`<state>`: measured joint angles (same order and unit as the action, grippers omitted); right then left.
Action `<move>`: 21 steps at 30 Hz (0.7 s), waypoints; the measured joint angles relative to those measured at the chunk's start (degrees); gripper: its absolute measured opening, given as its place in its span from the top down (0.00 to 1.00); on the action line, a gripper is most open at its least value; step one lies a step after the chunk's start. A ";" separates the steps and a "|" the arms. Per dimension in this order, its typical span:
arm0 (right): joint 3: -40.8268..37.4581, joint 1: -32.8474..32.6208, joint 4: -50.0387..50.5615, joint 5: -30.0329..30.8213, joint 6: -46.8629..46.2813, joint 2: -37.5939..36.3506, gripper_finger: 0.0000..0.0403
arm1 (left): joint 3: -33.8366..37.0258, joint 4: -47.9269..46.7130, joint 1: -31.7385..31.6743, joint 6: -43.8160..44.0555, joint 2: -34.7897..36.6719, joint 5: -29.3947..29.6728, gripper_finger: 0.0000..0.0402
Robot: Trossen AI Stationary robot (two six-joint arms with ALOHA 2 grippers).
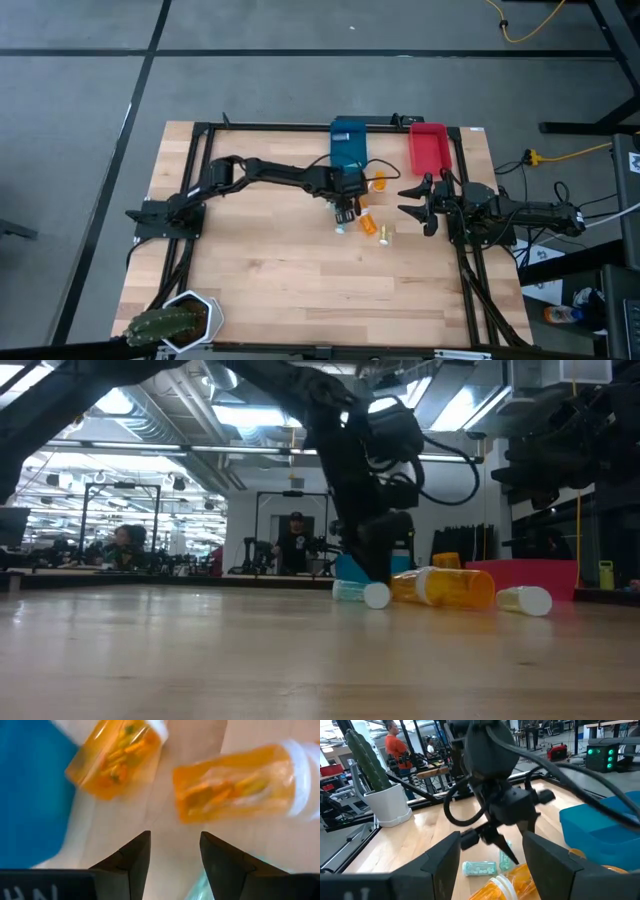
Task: Pick and place medicine bottles into bin by pill shape (circle, oval)
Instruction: Move the orange pill bottles to the left of the table
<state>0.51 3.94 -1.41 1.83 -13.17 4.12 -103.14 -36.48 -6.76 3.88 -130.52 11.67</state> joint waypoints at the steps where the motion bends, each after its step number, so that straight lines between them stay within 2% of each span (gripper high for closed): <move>1: 0.00 -0.01 0.00 0.02 0.03 0.00 0.46 | 0.00 1.89 0.00 -0.01 -0.35 -1.05 0.59; 6: 0.00 0.00 -0.08 0.03 0.11 0.00 0.46 | -0.11 14.85 0.02 -1.77 -2.47 -2.63 0.59; 12: 0.00 0.01 -0.47 0.03 0.16 -0.02 0.46 | -0.06 24.74 -0.03 -4.97 -3.07 2.82 0.59; 15: 0.00 0.01 -0.16 -0.02 0.14 -0.02 0.46 | -0.04 22.51 0.32 -6.72 -1.31 5.61 0.59; 21: 0.00 0.01 0.17 -0.88 -0.03 0.00 0.46 | -0.15 6.01 0.37 -4.26 4.64 6.63 0.59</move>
<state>0.51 3.95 -1.24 0.95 -13.20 4.12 -103.28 -30.47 -6.40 -0.39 -125.88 18.31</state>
